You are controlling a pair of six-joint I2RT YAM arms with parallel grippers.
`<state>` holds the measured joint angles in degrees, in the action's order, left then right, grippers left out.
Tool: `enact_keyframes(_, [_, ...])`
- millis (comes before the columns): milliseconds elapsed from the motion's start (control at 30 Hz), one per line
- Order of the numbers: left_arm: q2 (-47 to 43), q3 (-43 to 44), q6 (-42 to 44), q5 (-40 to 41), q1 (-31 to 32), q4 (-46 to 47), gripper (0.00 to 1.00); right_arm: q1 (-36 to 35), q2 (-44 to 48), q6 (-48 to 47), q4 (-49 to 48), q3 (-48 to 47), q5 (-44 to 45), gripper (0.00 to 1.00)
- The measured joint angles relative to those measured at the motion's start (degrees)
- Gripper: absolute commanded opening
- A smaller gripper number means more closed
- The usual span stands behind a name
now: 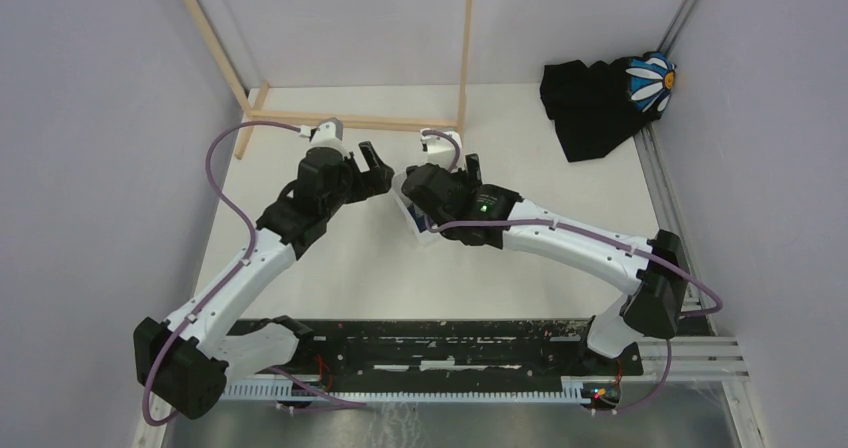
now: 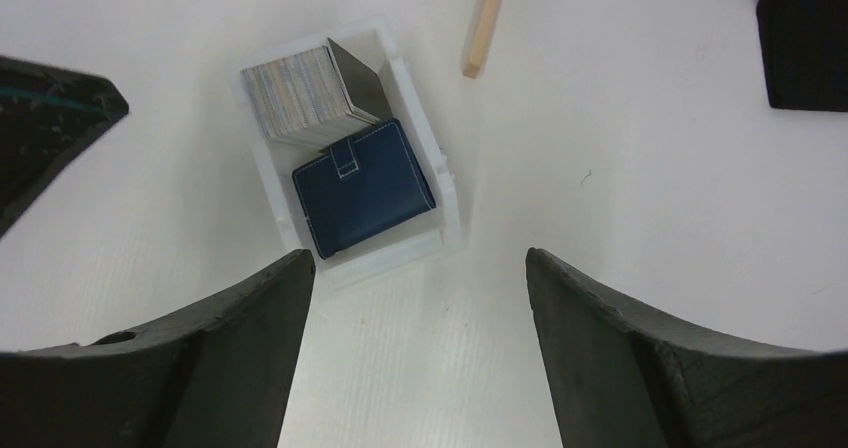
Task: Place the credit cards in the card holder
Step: Pick up the card holder from the storage box.
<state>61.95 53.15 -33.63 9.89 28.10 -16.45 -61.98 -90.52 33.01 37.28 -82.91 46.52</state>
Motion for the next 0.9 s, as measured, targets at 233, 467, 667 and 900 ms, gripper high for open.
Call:
enact_keyframes(233, [-0.42,-2.84,-0.5,0.02,0.0,-0.17,0.98,2.91,-1.57,5.77,-0.83,-0.5,-2.99,0.79])
enact_keyframes(467, [-0.35,-4.81,-1.36,0.02,0.0,-0.22,0.97,7.78,-2.82,10.62,-3.23,2.71,-9.25,0.76])
enact_keyframes(667, [1.01,-4.81,-1.51,0.0,0.0,0.24,0.97,9.38,-5.77,13.77,-4.33,4.59,-13.44,0.73])
enact_keyframes(900, [2.69,-4.81,-1.51,0.0,0.0,0.31,0.97,9.97,-8.7,16.83,-6.84,5.05,-16.92,0.7])
